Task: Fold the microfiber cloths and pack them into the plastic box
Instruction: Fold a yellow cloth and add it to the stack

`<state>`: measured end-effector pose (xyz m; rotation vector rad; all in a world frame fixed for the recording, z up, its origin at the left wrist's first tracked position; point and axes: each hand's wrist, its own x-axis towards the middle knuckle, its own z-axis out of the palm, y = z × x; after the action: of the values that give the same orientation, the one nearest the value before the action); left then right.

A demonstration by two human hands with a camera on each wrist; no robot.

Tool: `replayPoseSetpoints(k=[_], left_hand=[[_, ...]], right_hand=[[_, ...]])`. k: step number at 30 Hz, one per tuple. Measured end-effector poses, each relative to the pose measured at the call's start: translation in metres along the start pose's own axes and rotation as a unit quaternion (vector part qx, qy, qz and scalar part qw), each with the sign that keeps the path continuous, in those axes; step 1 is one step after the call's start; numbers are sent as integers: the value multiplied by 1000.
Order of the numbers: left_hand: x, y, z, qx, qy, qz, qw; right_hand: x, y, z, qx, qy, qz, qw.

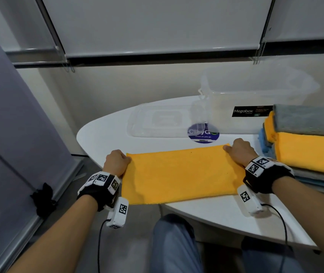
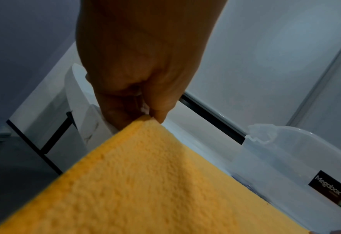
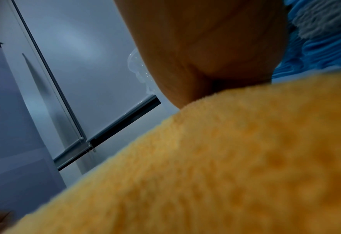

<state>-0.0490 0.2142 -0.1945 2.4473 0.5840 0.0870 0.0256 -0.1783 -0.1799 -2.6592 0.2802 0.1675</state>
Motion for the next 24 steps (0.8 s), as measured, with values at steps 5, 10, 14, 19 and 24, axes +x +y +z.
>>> replayPoseSetpoints(k=[5,10,14,19,24], left_hand=[[2,3,-9,67,9,-22,997],[-10,23,-19,119,54,19,991],[-20,63,-16,65,24,129,989],[-45,134,-13,0,-135,291,947],[-58,193,-31,21,-213,366,905]], right_hand=[[-4,1,-9,23,-9,5,1000],[-17,0,-16,63,-34,12,997],[-27,-5,-10,69,-61,-7,996],[-42,-34,-36,153,-51,-96,982],[-82,-74,-77,193,-66,-255,945]])
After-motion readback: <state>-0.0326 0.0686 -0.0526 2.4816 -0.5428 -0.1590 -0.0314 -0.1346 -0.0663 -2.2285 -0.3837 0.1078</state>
